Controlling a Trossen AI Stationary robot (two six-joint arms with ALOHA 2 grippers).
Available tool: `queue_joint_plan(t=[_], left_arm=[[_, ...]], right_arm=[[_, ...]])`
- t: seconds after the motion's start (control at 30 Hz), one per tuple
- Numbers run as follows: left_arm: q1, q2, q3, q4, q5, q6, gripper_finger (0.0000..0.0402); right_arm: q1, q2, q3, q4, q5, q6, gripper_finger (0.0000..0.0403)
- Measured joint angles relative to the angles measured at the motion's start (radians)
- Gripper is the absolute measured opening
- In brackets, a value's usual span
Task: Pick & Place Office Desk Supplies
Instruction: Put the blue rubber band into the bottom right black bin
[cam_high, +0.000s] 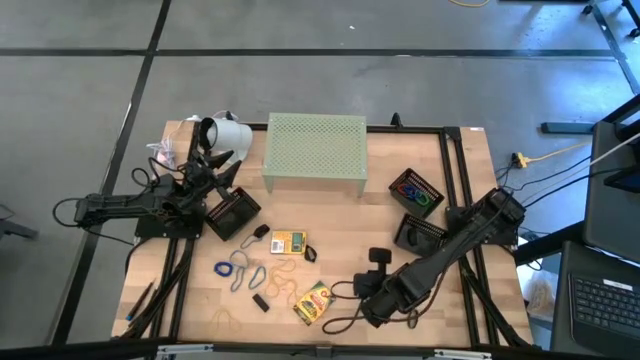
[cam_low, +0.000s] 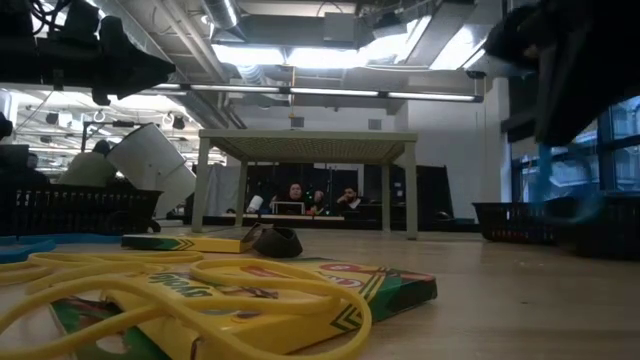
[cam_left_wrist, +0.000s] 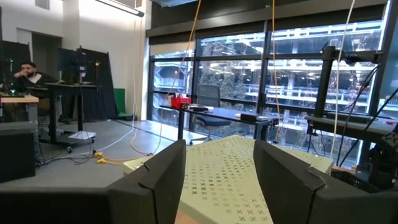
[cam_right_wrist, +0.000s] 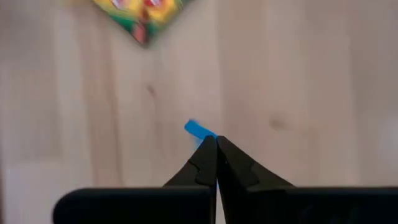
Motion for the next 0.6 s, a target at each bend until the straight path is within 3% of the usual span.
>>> queue_joint_plan(t=[0.33,0.6], left_arm=[[0.0,0.0,0.0,-0.001,0.0,0.0,0.0186],[0.0,0.0,0.0,-0.013,0.0,0.0,0.0185]], right_arm=[[-0.008,-0.002,0.162,-0.648,0.143,0.303,0.0],[-0.028,-0.075,0.042,-0.622,0.113,0.337,0.0]])
